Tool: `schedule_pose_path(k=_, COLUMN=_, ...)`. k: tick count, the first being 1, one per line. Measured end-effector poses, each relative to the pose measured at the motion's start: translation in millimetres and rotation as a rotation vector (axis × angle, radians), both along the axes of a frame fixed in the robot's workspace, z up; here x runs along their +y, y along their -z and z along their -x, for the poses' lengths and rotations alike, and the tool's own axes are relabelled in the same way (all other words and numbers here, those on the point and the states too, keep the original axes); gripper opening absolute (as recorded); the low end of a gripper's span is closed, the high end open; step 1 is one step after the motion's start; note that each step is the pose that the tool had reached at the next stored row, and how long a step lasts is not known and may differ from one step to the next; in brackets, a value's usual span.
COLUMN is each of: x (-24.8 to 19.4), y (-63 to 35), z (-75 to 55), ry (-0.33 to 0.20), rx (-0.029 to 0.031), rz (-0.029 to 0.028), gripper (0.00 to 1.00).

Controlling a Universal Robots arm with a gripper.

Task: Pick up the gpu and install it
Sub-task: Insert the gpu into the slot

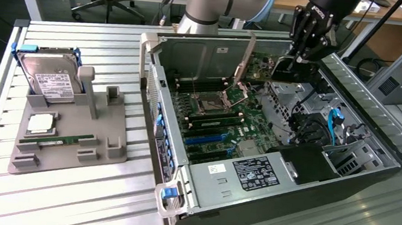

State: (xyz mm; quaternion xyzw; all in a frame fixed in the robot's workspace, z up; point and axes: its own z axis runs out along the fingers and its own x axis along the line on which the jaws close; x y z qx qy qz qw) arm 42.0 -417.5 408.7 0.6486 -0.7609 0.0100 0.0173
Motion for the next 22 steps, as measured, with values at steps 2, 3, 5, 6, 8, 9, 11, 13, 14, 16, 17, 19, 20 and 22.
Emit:
schedule_pose_path(k=2, x=0.0, y=-0.1, z=0.0, ry=-0.025, rx=0.0000, rz=0.0030, gripper=0.27)
schedule_pose_path(k=3, x=0.0, y=0.0, z=0.0, ry=-0.037, rx=0.0000, rz=0.0046, gripper=0.27)
schedule_pose_path(k=5, x=0.0, y=0.0, z=0.1, ry=-0.062, rx=0.0000, rz=0.0079, gripper=0.27)
schedule_pose_path(k=6, x=0.0, y=0.0, z=0.1, ry=-0.080, rx=0.0000, rz=0.0105, gripper=0.27)
schedule_pose_path(k=8, x=0.0, y=0.0, z=0.3, ry=-0.099, rx=0.0001, rz=0.0140, gripper=0.27)
schedule_pose_path(k=9, x=0.0, y=0.0, z=0.3, ry=-0.099, rx=0.0001, rz=0.0143, gripper=0.27)
schedule_pose_path(k=11, x=0.0, y=-0.1, z=0.3, ry=-0.100, rx=0.0001, rz=0.0144, gripper=0.27)
schedule_pose_path(k=13, x=0.0, y=0.1, z=1.2, ry=-0.099, rx=-0.0041, rz=0.0031, gripper=0.27)
schedule_pose_path(k=14, x=0.0, y=0.2, z=1.5, ry=-0.099, rx=-0.0062, rz=-0.0021, gripper=0.27)
schedule_pose_path(k=16, x=0.1, y=0.3, z=2.5, ry=-0.100, rx=-0.0092, rz=-0.0069, gripper=0.27)
schedule_pose_path(k=17, x=0.1, y=1.2, z=3.7, ry=-0.099, rx=-0.0105, rz=-0.0074, gripper=0.27)
schedule_pose_path(k=19, x=0.0, y=2.5, z=5.2, ry=-0.099, rx=-0.0111, rz=-0.0072, gripper=0.27)
schedule_pose_path(k=20, x=0.0, y=2.8, z=5.6, ry=-0.100, rx=-0.0112, rz=-0.0070, gripper=0.27)
schedule_pose_path(k=22, x=0.0, y=2.9, z=5.6, ry=-0.100, rx=-0.0113, rz=-0.0072, gripper=0.27)
